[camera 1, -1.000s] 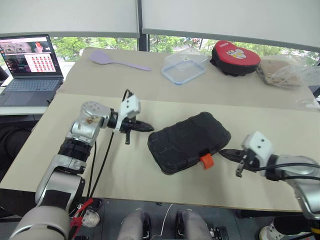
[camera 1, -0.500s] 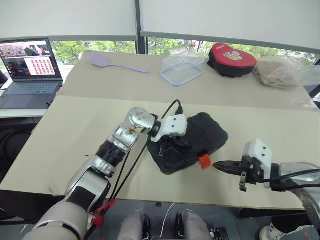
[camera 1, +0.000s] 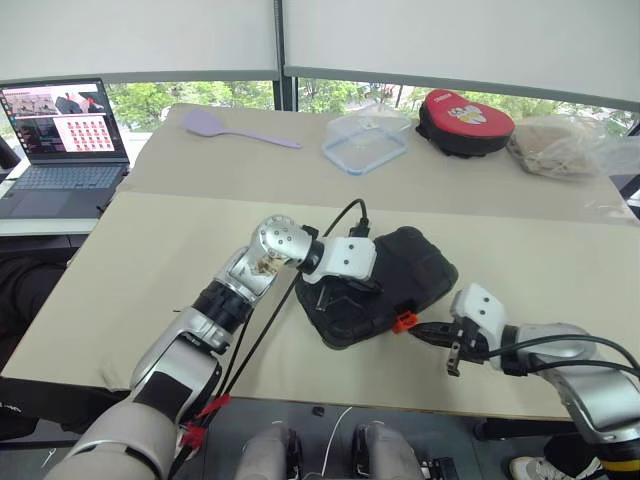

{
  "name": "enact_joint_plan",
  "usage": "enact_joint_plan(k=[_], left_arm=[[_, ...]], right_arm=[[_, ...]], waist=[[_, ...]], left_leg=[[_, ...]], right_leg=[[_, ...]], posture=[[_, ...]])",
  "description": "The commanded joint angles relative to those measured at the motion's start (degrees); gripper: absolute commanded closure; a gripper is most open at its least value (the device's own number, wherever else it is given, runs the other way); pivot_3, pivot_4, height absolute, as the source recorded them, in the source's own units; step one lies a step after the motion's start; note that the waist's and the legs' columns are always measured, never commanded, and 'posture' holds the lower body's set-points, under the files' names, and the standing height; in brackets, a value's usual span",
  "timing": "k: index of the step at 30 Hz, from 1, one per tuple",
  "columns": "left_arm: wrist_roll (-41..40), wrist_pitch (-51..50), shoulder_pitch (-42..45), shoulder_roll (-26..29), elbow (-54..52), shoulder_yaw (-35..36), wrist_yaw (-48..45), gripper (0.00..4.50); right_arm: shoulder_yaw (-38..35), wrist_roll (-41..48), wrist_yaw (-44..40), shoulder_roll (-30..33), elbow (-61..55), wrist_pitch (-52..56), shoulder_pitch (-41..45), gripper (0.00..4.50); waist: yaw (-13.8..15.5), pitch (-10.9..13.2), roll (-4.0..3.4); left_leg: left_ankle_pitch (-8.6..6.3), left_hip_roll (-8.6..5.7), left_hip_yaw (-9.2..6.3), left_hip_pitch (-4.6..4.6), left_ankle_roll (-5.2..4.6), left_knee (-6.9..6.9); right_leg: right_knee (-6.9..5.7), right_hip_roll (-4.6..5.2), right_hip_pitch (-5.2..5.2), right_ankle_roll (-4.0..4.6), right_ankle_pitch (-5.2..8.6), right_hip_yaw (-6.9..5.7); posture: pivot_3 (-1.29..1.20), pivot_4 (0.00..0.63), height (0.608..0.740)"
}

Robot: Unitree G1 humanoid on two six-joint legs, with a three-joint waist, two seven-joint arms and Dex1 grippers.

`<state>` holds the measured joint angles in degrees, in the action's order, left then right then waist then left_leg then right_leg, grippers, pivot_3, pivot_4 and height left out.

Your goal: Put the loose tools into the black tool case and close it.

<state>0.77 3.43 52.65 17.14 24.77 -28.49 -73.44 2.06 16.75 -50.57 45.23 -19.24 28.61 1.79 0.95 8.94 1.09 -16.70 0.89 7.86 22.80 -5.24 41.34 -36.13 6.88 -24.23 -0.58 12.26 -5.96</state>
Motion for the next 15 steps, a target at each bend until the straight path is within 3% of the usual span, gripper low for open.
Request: enact_joint_plan(k=[1, 15], left_arm=[[2.8, -1.6, -1.2, -0.6, 2.9, -1.9, 0.0, 4.45], [6.4, 4.2, -1.2, -2.4, 6.1, -3.5, 1.1, 4.45]], right_arm=[[0.6, -1.5, 1.1, -1.1, 0.3, -2.5, 0.9, 4.5], [-8.2, 6.9, 5.1, -7.3, -9.8, 1.2, -0.4, 4.5]], waist=[[0.1, 0.0, 0.0], [-0.6, 0.0, -0.01]], left_leg=[[0.0, -0.01, 0.0, 0.01, -0.01, 0.01], [0.01, 0.04, 0.0, 0.0, 0.03, -0.02]], right_leg=[[0.0, 0.01, 0.0, -0.01, 0.0, -0.01], [-0.05, -0.04, -0.06, 0.0, -0.02, 0.03]], posture=[[0.0, 0.15, 0.731], [0.0, 0.15, 0.731]])
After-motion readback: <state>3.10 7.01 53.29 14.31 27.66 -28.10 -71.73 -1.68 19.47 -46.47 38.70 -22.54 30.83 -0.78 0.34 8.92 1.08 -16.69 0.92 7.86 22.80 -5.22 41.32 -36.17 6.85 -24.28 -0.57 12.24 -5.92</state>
